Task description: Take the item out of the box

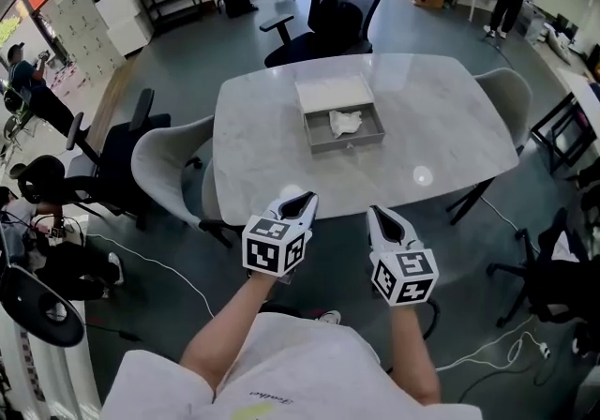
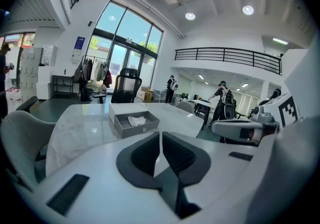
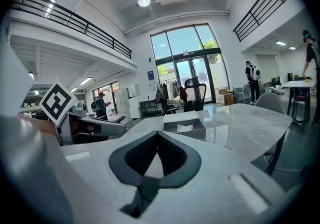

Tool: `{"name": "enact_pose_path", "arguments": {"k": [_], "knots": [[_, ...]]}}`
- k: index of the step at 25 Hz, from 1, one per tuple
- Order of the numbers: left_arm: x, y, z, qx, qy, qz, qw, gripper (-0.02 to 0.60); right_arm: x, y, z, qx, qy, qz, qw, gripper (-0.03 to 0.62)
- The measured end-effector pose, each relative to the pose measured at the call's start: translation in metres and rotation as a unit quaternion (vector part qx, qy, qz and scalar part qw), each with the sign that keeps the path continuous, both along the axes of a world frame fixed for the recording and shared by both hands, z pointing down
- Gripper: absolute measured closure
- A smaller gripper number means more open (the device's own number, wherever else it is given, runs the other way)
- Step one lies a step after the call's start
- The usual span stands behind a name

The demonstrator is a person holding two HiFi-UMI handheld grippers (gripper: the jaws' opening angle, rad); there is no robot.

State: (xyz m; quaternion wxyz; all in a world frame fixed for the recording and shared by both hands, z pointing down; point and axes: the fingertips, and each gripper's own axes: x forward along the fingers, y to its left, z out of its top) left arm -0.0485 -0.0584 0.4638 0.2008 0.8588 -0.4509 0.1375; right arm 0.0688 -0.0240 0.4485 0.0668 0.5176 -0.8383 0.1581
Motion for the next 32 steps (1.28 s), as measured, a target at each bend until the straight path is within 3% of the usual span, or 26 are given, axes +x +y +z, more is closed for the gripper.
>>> {"name": "enact_pose_path", "arguments": {"k": [11, 21, 32], "knots": [[0.03, -0.05, 0.012, 0.003, -0.003, -0.004, 1.0, 0.56, 0.026, -0.04, 0.011, -0.007, 0.01, -0.021, 1.0, 0.592], [0.08, -0.137, 0.032, -0.015, -0.006, 0.029, 0.9994, 0.558, 0.054, -0.117, 0.025, -0.026, 0.017, -0.03, 0.999, 0.592], [0.111, -0.22, 0.051, -0.03, -0.047, 0.075, 0.9956, 0.557, 0.062, -0.203, 0.032, -0.048, 0.03, -0.035, 0.998, 0.592]]}}
